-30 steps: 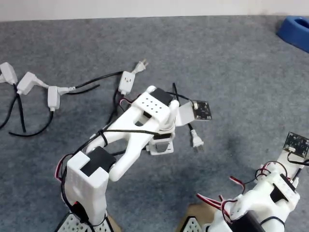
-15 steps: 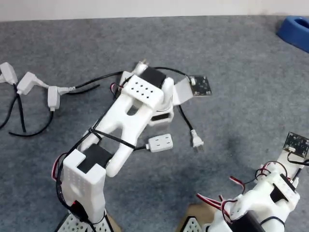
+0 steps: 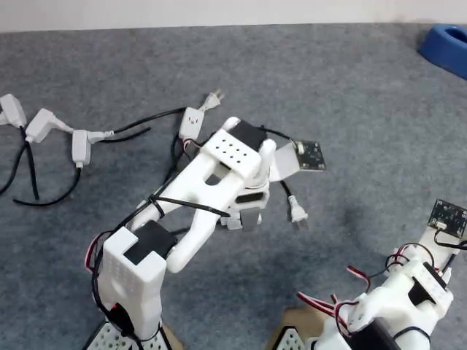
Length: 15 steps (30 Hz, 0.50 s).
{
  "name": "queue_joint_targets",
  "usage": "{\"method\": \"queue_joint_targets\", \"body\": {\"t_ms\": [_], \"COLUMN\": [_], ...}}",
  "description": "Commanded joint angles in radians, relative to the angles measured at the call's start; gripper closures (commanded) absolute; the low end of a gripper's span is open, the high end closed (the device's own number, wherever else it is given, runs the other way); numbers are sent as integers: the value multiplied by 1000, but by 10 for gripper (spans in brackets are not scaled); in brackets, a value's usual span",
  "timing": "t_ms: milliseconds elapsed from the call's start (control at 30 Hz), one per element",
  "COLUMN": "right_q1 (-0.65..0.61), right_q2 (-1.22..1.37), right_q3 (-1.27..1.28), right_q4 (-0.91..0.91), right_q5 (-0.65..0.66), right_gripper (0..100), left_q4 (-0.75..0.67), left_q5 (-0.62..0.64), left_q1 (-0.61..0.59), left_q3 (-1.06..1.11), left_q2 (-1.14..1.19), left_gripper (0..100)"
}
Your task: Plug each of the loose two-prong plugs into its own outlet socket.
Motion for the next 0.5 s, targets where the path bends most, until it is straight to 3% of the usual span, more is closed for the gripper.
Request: {"method": "queue_joint_targets", "body": {"t_ms": [0, 233, 467], "right_q1": [8, 8, 10], "right_q2": [-27, -27, -27], "right_q3": [-19, -16, -18], "right_q4": [-4, -4, -4], "right_q5": [14, 14, 14], "right_gripper": [908, 908, 908], "left_q4": [-17, -71, -115], "left_q5": [5, 2, 0], "left_q1": [-10, -67, -47], "left_q3": [5, 7, 13], "left_q2": [-8, 120, 177], "left_gripper": [708, 709, 730]}}
